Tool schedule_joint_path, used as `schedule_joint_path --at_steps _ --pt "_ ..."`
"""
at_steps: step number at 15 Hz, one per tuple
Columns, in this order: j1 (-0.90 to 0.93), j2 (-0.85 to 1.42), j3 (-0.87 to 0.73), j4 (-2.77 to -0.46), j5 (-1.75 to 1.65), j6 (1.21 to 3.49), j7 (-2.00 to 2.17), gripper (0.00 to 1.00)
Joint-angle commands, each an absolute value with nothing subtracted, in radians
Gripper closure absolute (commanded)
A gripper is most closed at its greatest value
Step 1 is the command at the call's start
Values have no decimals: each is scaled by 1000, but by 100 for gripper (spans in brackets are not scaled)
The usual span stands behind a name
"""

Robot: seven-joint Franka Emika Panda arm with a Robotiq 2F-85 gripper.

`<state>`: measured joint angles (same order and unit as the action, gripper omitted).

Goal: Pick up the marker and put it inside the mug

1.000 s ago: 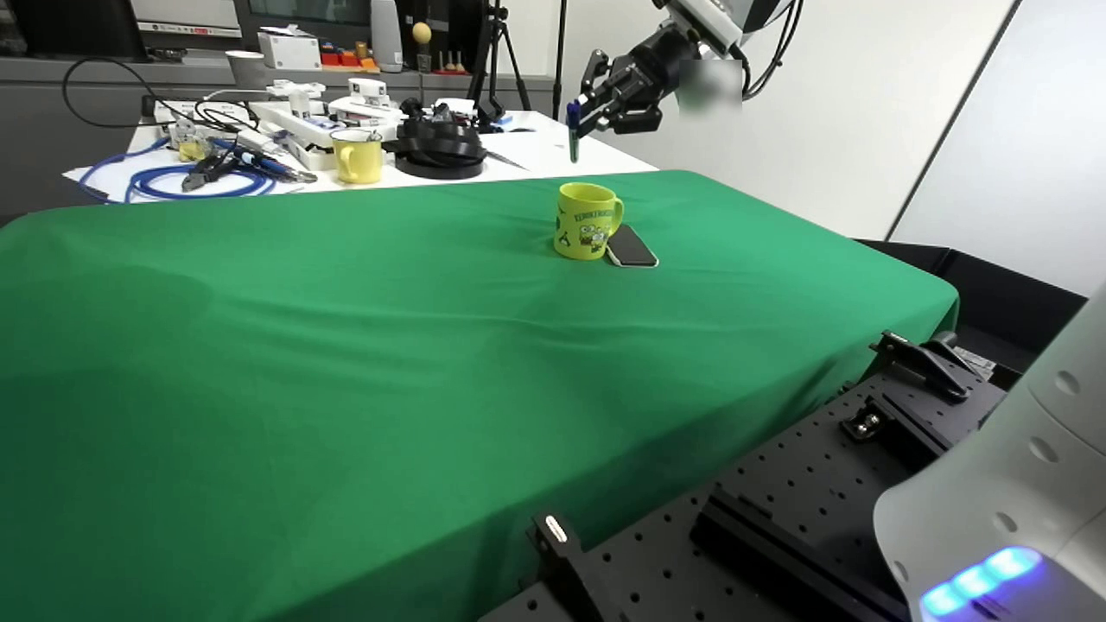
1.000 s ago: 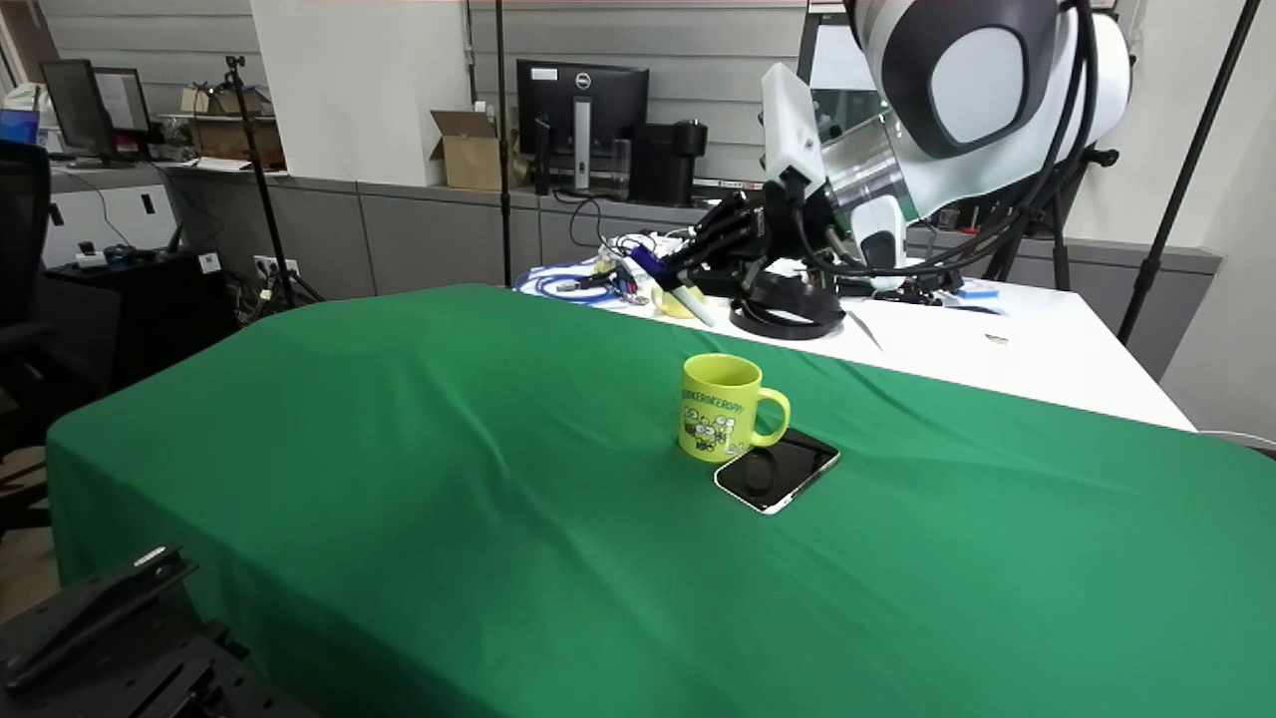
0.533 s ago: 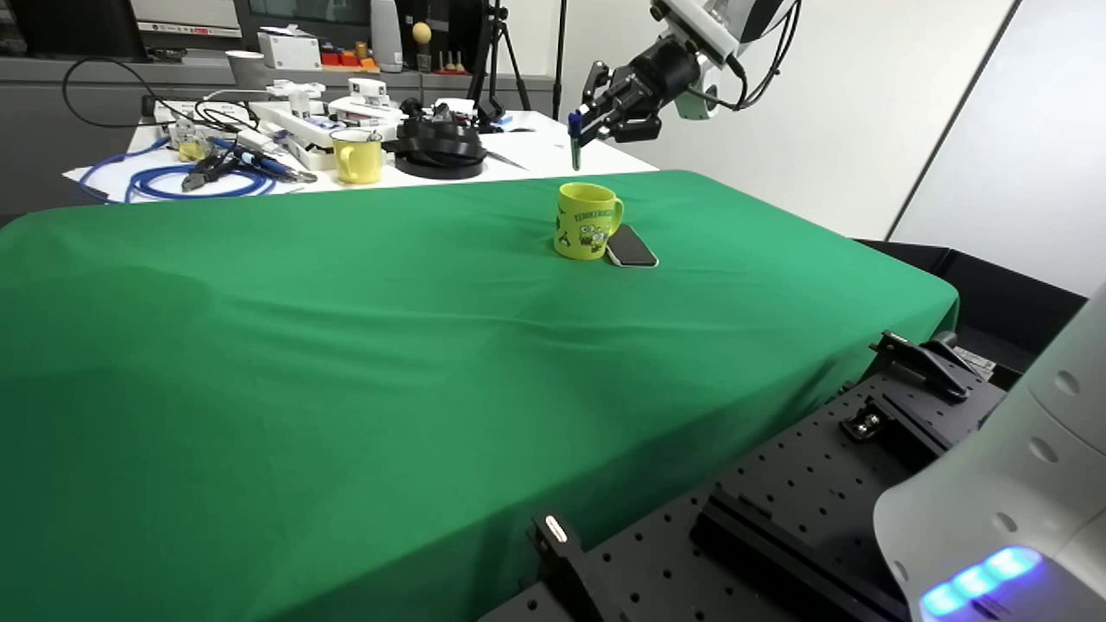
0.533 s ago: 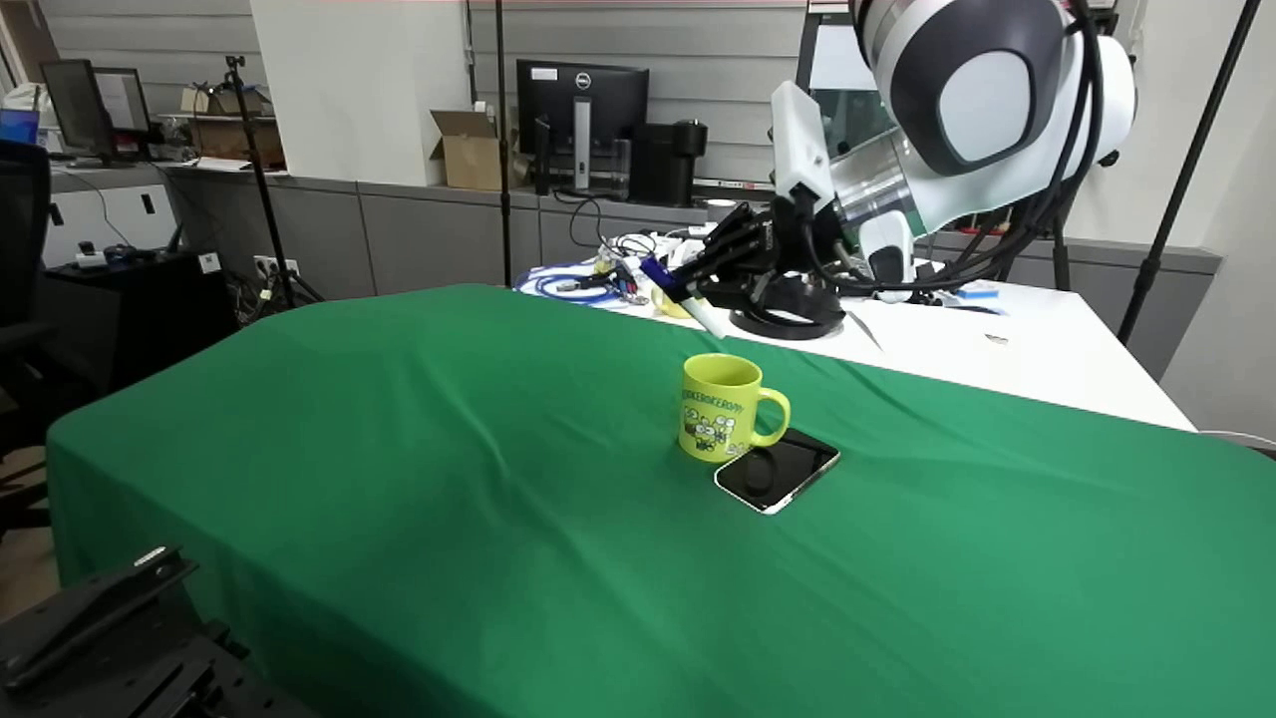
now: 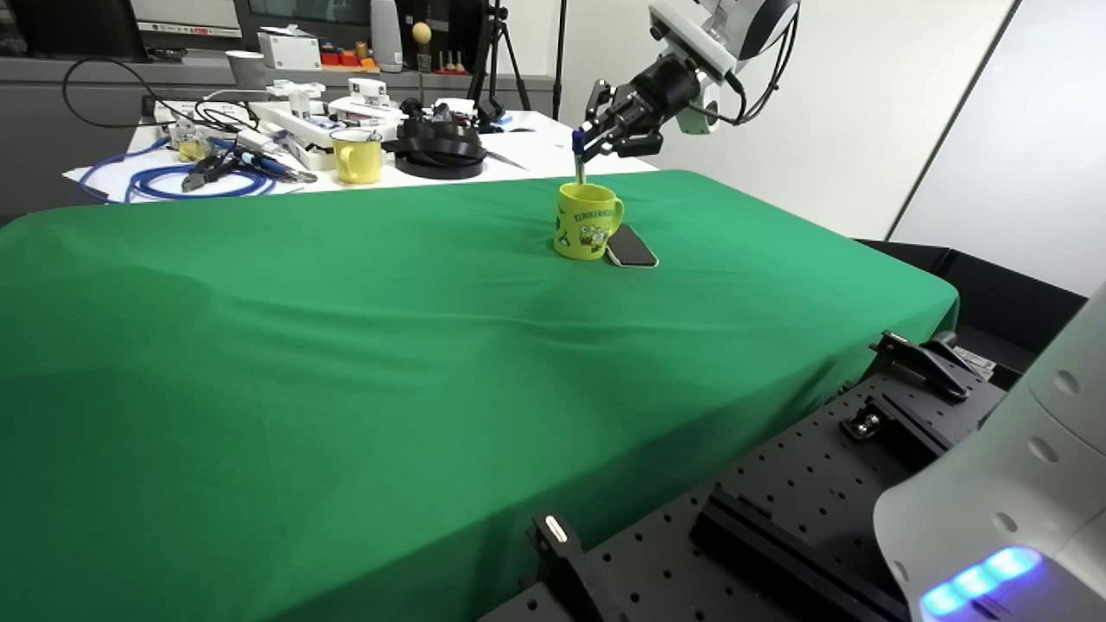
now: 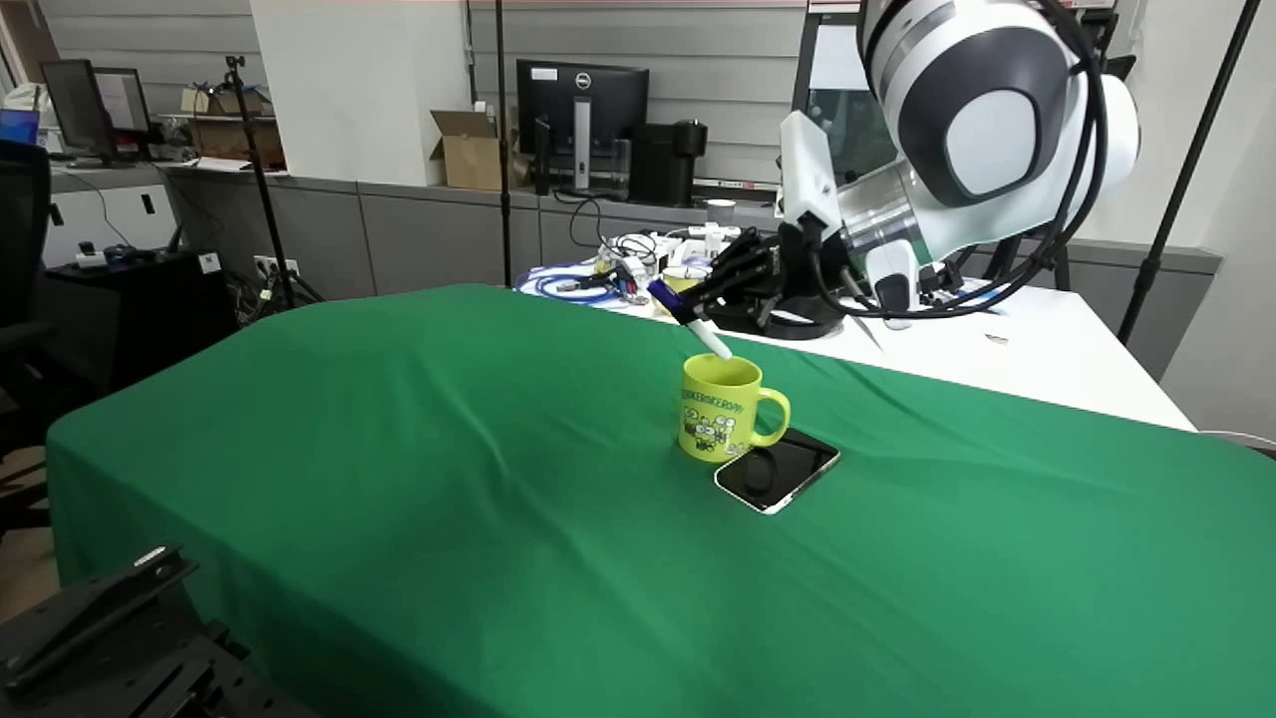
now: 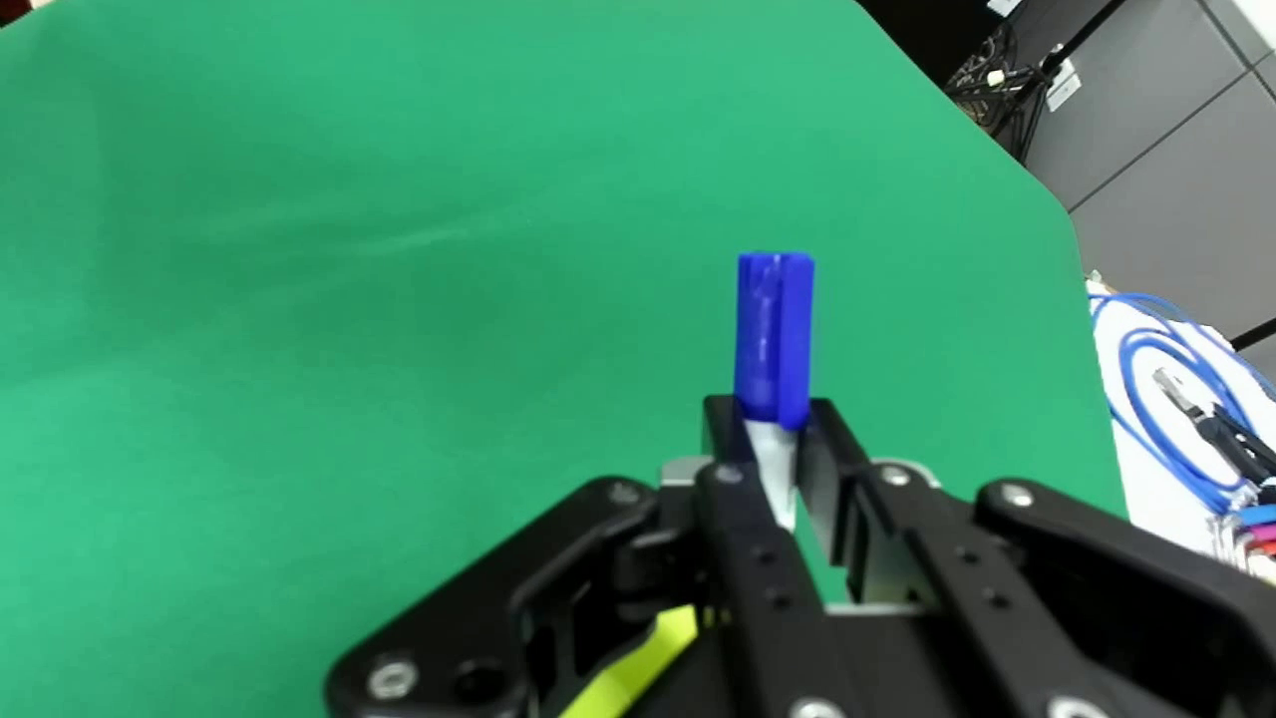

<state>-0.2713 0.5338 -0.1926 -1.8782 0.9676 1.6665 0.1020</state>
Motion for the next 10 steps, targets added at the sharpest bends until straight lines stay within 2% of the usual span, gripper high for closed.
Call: schedule_joint_path --at_steps 1,8,9,10 --pt "-287 580 -193 -1817 987 1635 149 95" --pt "-297 640 -192 -1769 1002 1641 155 95" --pt "-297 639 -191 -1768 1001 1637 158 81" --pt "-297 636 -191 -1768 1002 1639 157 56"
